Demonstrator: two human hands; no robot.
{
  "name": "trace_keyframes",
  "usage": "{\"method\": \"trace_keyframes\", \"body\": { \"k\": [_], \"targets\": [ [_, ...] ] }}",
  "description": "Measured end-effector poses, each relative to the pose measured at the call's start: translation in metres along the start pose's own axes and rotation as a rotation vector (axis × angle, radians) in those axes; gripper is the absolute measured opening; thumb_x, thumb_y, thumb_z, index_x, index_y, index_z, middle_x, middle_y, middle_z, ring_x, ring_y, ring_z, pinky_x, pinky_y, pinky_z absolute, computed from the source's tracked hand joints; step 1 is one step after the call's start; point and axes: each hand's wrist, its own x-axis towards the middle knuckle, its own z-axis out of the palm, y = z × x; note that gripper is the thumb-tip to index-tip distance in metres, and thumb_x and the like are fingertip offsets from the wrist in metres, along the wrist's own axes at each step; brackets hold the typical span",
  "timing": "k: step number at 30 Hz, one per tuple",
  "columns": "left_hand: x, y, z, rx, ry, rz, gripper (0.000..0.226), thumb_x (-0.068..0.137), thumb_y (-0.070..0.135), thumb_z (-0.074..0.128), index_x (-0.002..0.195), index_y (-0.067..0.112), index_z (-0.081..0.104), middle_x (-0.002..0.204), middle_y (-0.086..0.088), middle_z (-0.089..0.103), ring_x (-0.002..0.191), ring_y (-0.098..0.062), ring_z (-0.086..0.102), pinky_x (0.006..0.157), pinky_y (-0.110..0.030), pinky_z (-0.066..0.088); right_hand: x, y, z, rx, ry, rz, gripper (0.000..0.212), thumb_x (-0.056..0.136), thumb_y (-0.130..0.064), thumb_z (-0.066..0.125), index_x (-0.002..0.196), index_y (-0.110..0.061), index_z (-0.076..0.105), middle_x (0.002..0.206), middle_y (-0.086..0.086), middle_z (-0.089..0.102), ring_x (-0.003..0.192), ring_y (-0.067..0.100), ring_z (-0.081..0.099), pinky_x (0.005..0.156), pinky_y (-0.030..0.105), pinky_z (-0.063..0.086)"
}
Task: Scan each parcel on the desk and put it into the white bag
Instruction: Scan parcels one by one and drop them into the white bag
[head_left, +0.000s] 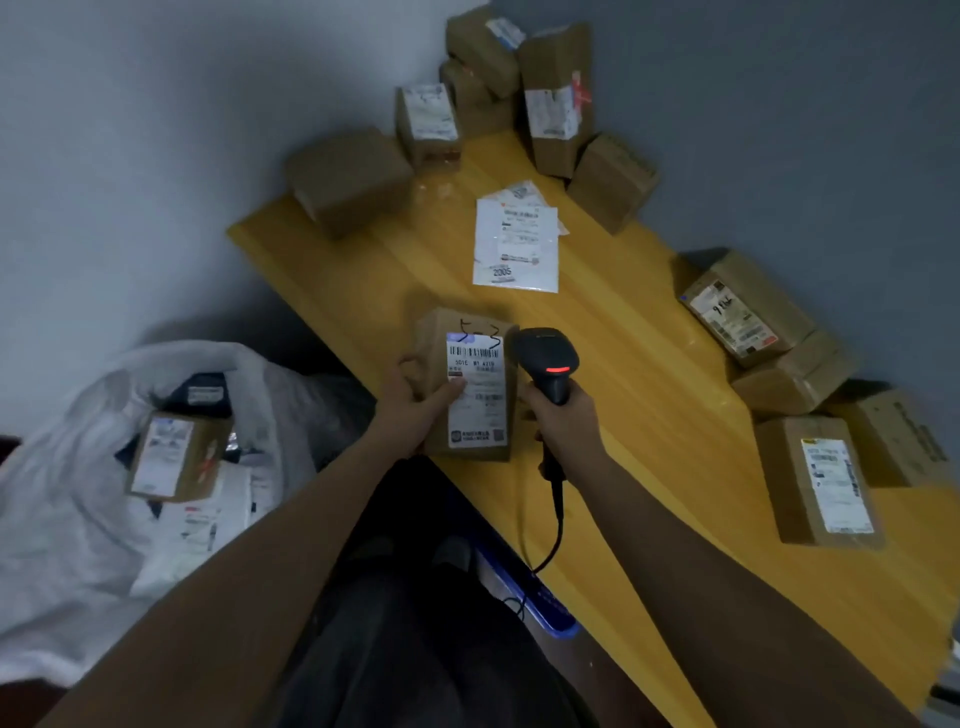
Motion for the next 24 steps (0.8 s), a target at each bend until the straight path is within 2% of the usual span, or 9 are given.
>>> {"method": "trace_keyframes", "body": {
  "k": [1,4,6,8,10,13,16,20,24],
  "targets": [
    [-0.006,0.001,-0.014,0.012,0.056,0.013,0.081,0.074,0.051,0.076,0.133,0.027,0.027,0.130,-0.005,0.048,0.111,-0.021,0.056,0.091,-0.036,0.053,-0.003,-0.008,0.011,-0.027,-0.042,-0.027,0.016,0.089,-0.024,0.068,0.084,-0.031,0.054,0.095,0.009,0.067,0.095,0.034,0.066,0.076,0.048,0.053],
    [-0.024,-0.003,-0.060,-0.024,0.256,0.058,0.074,0.080,0.041,0.075,0.133,0.019,0.028,0.124,-0.004,0.049,0.097,-0.012,0.058,0.072,-0.019,0.053,-0.010,-0.032,0.046,-0.099,-0.166,-0.096,0.010,0.090,-0.022,0.066,0.085,-0.023,0.057,0.094,0.017,0.065,0.091,0.037,0.065,0.073,0.048,0.051],
    [-0.037,-0.013,-0.096,-0.089,0.364,0.042,0.068,0.080,0.039,0.076,0.127,0.024,0.029,0.122,-0.006,0.052,0.099,-0.017,0.062,0.080,-0.032,0.057,-0.015,-0.046,0.073,-0.129,-0.248,-0.132,0.011,0.089,-0.020,0.066,0.094,-0.010,0.061,0.088,0.015,0.061,0.080,0.033,0.062,0.067,0.040,0.046],
    [-0.055,-0.024,-0.132,-0.132,0.459,0.017,0.067,0.079,0.040,0.077,0.123,0.027,0.029,0.123,-0.007,0.054,0.104,-0.024,0.062,0.089,-0.043,0.055,-0.023,-0.056,0.100,-0.163,-0.335,-0.161,0.009,0.090,-0.019,0.066,0.090,-0.013,0.059,0.085,0.010,0.058,0.078,0.026,0.058,0.066,0.037,0.042],
    [-0.072,-0.036,-0.164,-0.134,0.592,0.015,0.066,0.075,0.042,0.079,0.119,0.027,0.031,0.119,-0.004,0.055,0.103,-0.022,0.062,0.090,-0.045,0.054,-0.032,-0.062,0.126,-0.190,-0.391,-0.188,0.010,0.089,-0.019,0.066,0.086,-0.019,0.057,0.080,0.006,0.060,0.075,0.022,0.059,0.065,0.034,0.043],
    [-0.097,-0.051,-0.205,-0.166,0.772,0.024,0.073,0.064,0.052,0.082,0.115,0.029,0.035,0.117,-0.001,0.056,0.103,-0.020,0.061,0.091,-0.046,0.054,-0.043,-0.065,0.159,-0.228,-0.451,-0.194,0.015,0.089,-0.020,0.066,0.100,-0.014,0.059,0.080,0.003,0.063,0.069,0.016,0.060,0.061,0.029,0.043],
    [-0.115,-0.074,-0.237,-0.196,0.866,-0.011,0.082,0.054,0.065,0.079,0.116,0.032,0.036,0.121,-0.005,0.057,0.105,-0.022,0.062,0.089,-0.047,0.054,-0.049,-0.061,0.185,-0.286,-0.479,-0.181,0.018,0.091,-0.021,0.066,0.105,-0.012,0.059,0.085,0.006,0.065,0.070,0.016,0.060,0.060,0.029,0.044],
    [-0.125,-0.109,-0.271,-0.086,0.986,-0.112,0.079,0.070,0.051,0.080,0.131,0.023,0.038,0.132,-0.009,0.052,0.117,-0.027,0.054,0.098,-0.044,0.046,-0.057,-0.052,0.207,-0.331,-0.441,-0.143,0.011,0.092,-0.020,0.065,0.097,-0.013,0.058,0.085,0.009,0.063,0.076,0.022,0.059,0.062,0.034,0.045],
    [-0.112,-0.140,-0.294,0.036,0.849,-0.283,0.083,0.069,0.055,0.078,0.133,0.025,0.036,0.135,-0.013,0.047,0.123,-0.035,0.047,0.102,-0.046,0.041,-0.065,-0.043,0.225,-0.369,-0.360,-0.094,0.032,0.089,-0.021,0.067,0.109,0.004,0.061,0.086,0.015,0.064,0.077,0.025,0.059,0.066,0.038,0.044]
  ]
}}
